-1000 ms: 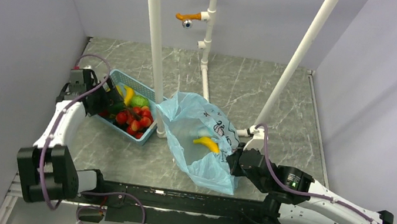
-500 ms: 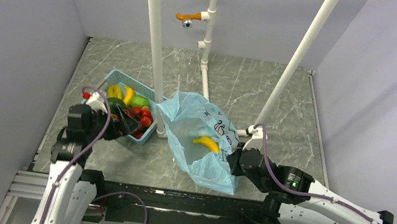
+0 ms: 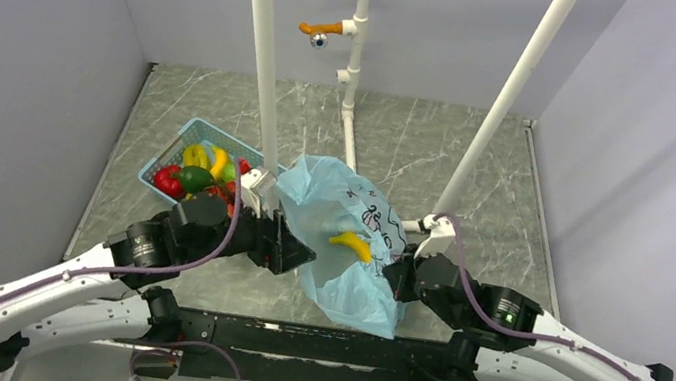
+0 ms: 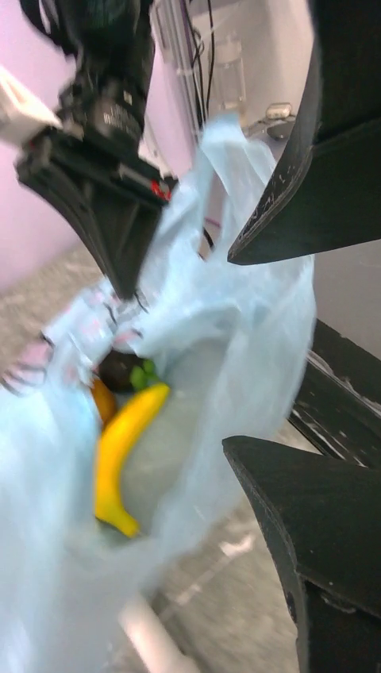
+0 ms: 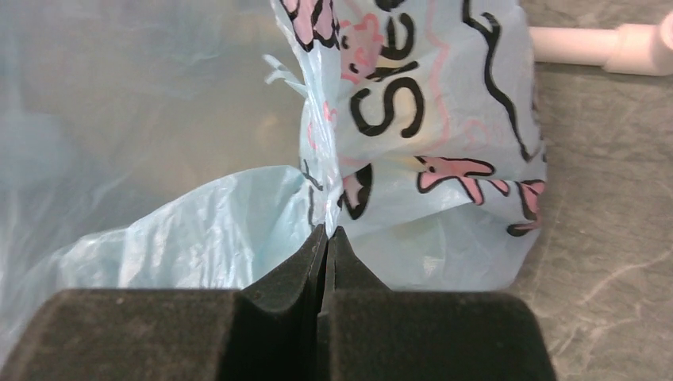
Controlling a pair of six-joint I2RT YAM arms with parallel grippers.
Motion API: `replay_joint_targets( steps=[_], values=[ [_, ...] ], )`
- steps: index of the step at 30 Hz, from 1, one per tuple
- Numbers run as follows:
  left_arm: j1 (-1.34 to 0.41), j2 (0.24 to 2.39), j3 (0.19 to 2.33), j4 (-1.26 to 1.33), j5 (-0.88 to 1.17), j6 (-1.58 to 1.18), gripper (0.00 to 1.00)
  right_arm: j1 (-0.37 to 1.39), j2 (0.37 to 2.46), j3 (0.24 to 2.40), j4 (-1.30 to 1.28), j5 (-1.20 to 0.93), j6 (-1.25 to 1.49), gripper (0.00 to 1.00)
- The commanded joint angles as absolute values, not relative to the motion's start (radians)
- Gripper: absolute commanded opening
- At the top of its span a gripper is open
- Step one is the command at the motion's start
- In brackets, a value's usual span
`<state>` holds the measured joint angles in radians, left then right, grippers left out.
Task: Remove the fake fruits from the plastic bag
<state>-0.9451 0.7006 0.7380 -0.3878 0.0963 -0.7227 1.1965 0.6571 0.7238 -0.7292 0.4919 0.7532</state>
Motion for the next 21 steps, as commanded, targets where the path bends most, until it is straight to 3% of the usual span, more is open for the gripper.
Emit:
replay_joint_targets(
  steps=[1,10,17,21],
  values=[
    [-1.075,0.753,0.793,-0.226,-0.082,-0.704,0.84,1.195,0.567,0.702,-0.628,0.376,0.655,0.00],
    [-1.165,0.907,0.931,-0.383,-0.235,-0.706,0.78,1.195,0.629,0.747,-0.454,0.191,0.540,0.00],
    [-1.178,0.733,0.790,-0.370,-0.349,-0.804,0.69,1.195,0.783,0.833,-0.267,0.050,0.487,0.00],
    [-1.178,0.645,0.738,-0.416,-0.361,-0.849,0.69,1.195,0.838,0.887,-0.225,0.008,0.471,0.00]
  ],
)
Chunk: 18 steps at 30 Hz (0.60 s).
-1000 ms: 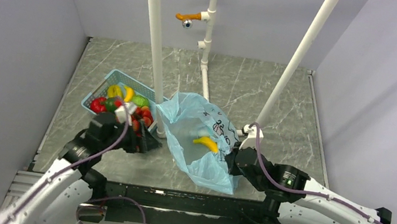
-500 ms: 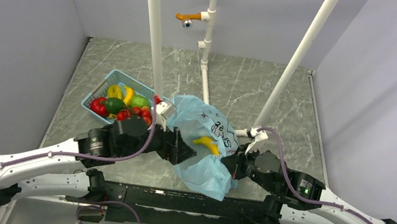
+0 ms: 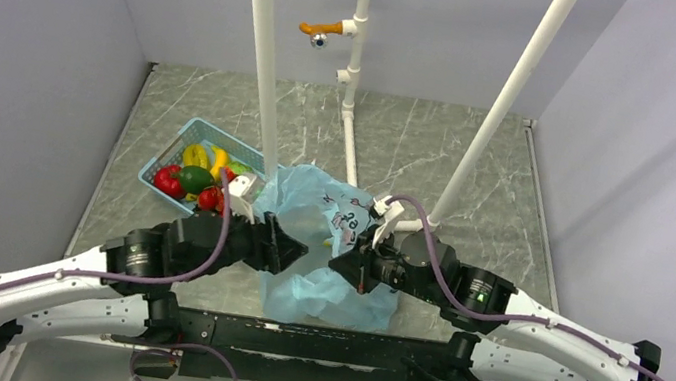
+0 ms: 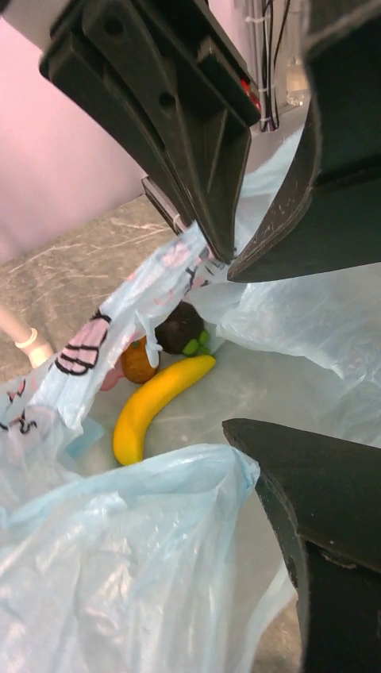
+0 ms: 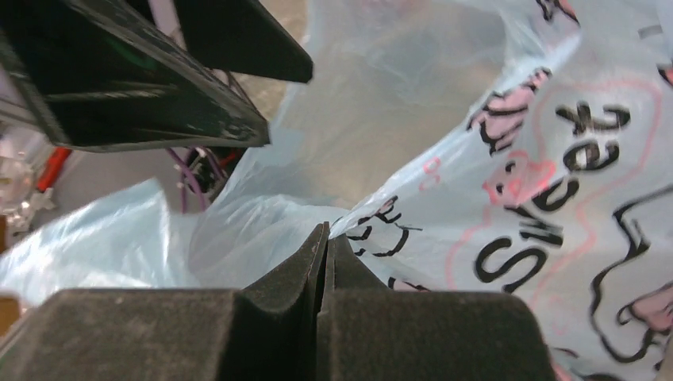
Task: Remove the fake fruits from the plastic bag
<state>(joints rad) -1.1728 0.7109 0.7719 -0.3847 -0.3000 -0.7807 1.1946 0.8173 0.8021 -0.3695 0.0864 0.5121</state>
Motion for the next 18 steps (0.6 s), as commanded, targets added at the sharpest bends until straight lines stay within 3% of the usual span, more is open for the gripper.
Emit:
replay_joint_targets(
  steps=[1,8,13,18],
  values=[
    [-1.178,0.637,0.733,-0.427,-0.352,-0.855,0.69,1.194,0.842,0.888,-0.211,0.005,0.472,0.00],
    [-1.179,0.760,0.777,-0.404,-0.271,-0.817,0.69,1.195,0.772,0.830,-0.259,0.035,0.510,0.00],
    [-1.185,0.851,0.804,-0.367,-0.314,-0.811,0.63,1.195,0.636,0.760,-0.367,0.128,0.560,0.00],
    [-1.185,0.896,0.808,-0.348,-0.379,-0.822,0.65,1.195,0.539,0.716,-0.464,0.187,0.594,0.00]
  ],
)
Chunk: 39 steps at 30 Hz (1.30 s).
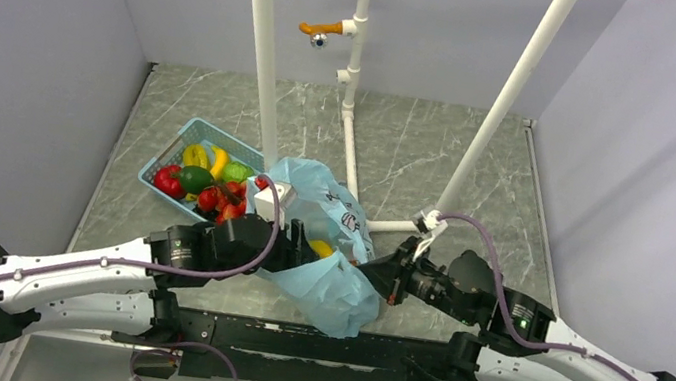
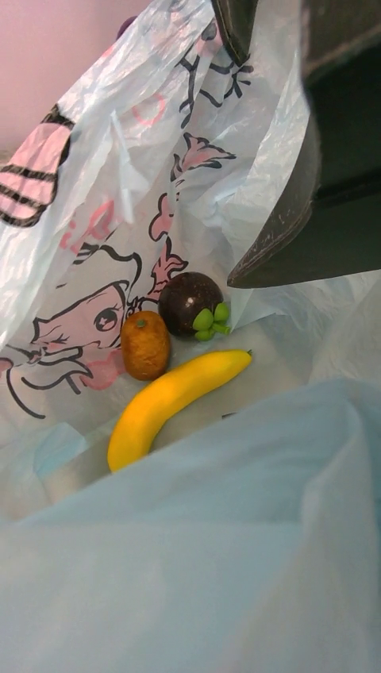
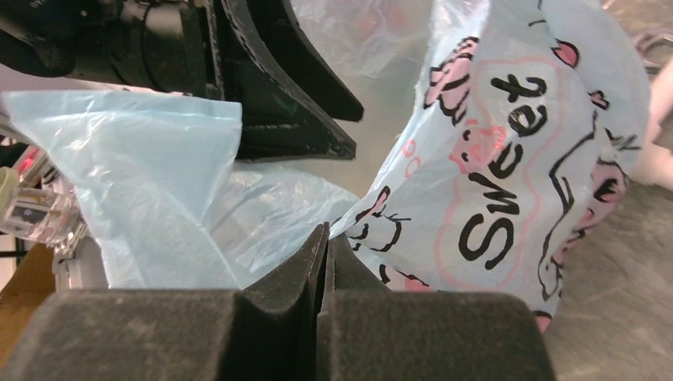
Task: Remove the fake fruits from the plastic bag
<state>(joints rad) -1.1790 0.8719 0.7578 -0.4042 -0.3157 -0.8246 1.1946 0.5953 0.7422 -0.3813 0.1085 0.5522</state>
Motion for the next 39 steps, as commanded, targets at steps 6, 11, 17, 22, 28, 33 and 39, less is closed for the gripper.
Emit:
replay_joint_targets(
  steps=[6,11,17,22,28,33,39],
  values=[
    [-1.185,1.077,0.855,-0.328,-0.389,-0.812,0.61,1.195,0.526,0.733,-0.570,0.293,0.646,0.00],
    [-1.184,1.184,0.857,-0.305,-0.427,-0.879,0.55,1.195,0.492,0.750,-0.685,0.426,0.726,0.00],
    [-1.176,1.277,0.824,-0.246,-0.428,-0.962,0.56,1.195,0.462,0.756,-0.751,0.466,0.764,0.00],
    [-1.141,1.372,0.827,-0.169,-0.357,-0.981,0.63,1.195,0.458,0.745,-0.742,0.465,0.768,0.00],
    [-1.120,1.520,0.889,-0.131,-0.300,-1.002,0.80,1.195,0.467,0.748,-0.726,0.455,0.766,0.00],
    [-1.125,1.621,0.922,-0.183,-0.300,-1.037,0.69,1.195,0.454,0.752,-0.741,0.469,0.768,0.00],
    [-1.129,1.681,0.886,-0.158,-0.295,-1.049,0.65,1.195,0.435,0.738,-0.751,0.480,0.774,0.00]
  ],
)
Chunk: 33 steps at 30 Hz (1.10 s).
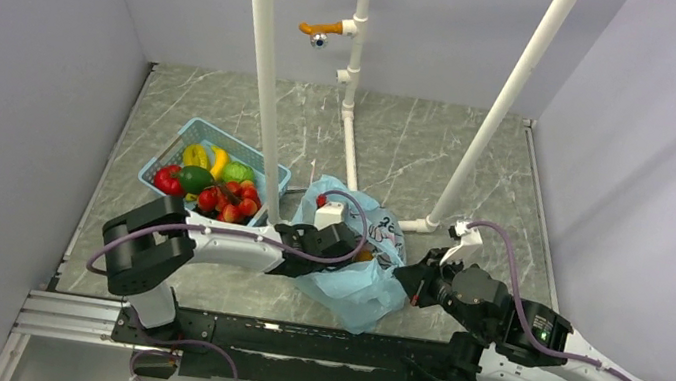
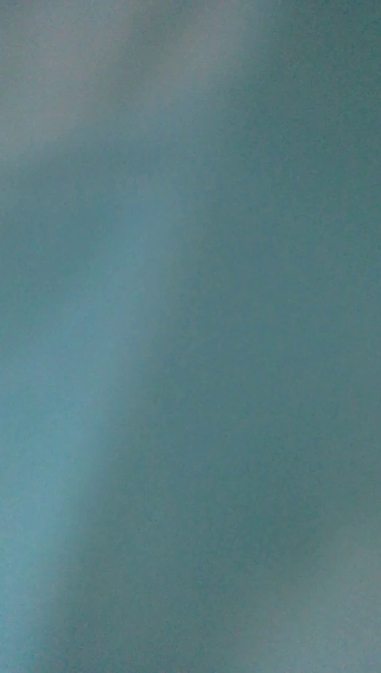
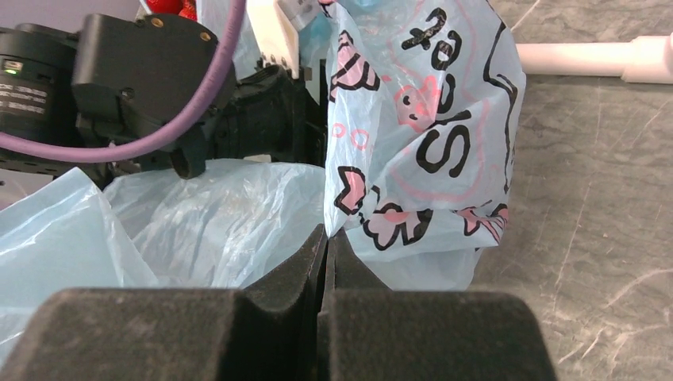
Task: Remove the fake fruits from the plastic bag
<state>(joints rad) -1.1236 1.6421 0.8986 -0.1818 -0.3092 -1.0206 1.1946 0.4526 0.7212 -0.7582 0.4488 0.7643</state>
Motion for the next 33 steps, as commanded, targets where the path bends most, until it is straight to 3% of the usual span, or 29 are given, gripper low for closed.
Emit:
replay_joint_targets(
  steps=[1,7,14,33],
  values=[
    [-1.130,1.693,0.888,-0.157,-0.291,-1.043,0.61,1.195,0.436,0.739,-0.753,0.481,0.775,0.00],
    [-1.128,1.665,0.920,-0.178,-0.309,-0.970,0.39,1.195,0.443,0.737,-0.765,0.488,0.780,0.00],
    [-1.128,1.484,0.919,-0.149,-0.277,-0.860,0.25,1.196,0.454,0.714,-0.764,0.486,0.792,0.00],
    [-1.129,1.012,0.707,0.064,-0.002,-0.756,0.22,1.195,0.542,0.701,-0.721,0.522,0.789,0.00]
  ],
)
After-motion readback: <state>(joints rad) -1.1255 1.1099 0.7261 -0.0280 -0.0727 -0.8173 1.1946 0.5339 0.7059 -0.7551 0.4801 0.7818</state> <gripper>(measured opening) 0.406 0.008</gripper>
